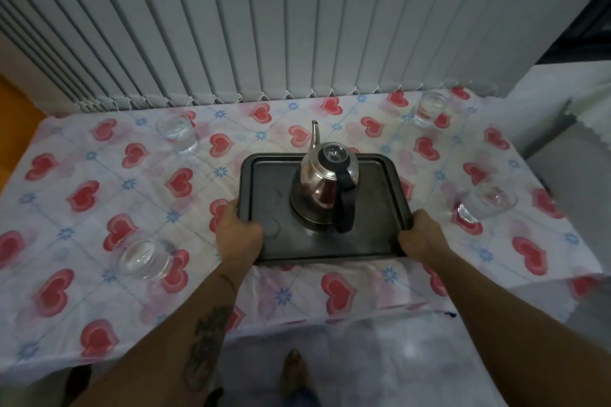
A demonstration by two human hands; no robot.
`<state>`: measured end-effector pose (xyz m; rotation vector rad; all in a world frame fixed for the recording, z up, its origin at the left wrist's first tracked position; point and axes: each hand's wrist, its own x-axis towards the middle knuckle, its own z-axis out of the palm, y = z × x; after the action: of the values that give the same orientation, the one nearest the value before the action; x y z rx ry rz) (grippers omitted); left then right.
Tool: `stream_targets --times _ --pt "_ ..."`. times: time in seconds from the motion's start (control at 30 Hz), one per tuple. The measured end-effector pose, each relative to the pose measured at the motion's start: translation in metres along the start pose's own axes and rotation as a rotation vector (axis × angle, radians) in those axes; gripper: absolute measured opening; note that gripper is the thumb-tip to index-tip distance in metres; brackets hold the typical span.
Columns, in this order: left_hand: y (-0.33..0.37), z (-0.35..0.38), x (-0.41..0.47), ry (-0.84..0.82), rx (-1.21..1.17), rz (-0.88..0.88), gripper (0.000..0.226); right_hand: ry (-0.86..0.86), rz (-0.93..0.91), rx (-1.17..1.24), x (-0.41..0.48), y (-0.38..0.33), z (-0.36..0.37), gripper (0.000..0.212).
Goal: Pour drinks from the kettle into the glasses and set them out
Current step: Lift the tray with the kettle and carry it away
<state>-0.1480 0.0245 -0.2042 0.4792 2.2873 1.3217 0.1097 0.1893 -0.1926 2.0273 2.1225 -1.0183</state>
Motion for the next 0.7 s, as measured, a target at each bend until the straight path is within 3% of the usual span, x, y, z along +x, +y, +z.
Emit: stream_targets --times 0.1,0.53,0.7 --pt "0.000 -0.013 -0.021 -0.002 0.013 0.046 0.041 0.005 -0.014 0.043 -0.025 0.016 -0.001 0.032" --pt "-0.035 -0.074 -0.193 0.108 -0.064 0.101 0.039 0.037 -0.132 0.363 -0.181 0.091 -0.032 0.011" --pt "-0.067 -0.111 -0.281 0.102 -0.074 0.106 0.038 -0.028 -0.153 0.396 -0.246 0.134 -0.024 0.027"
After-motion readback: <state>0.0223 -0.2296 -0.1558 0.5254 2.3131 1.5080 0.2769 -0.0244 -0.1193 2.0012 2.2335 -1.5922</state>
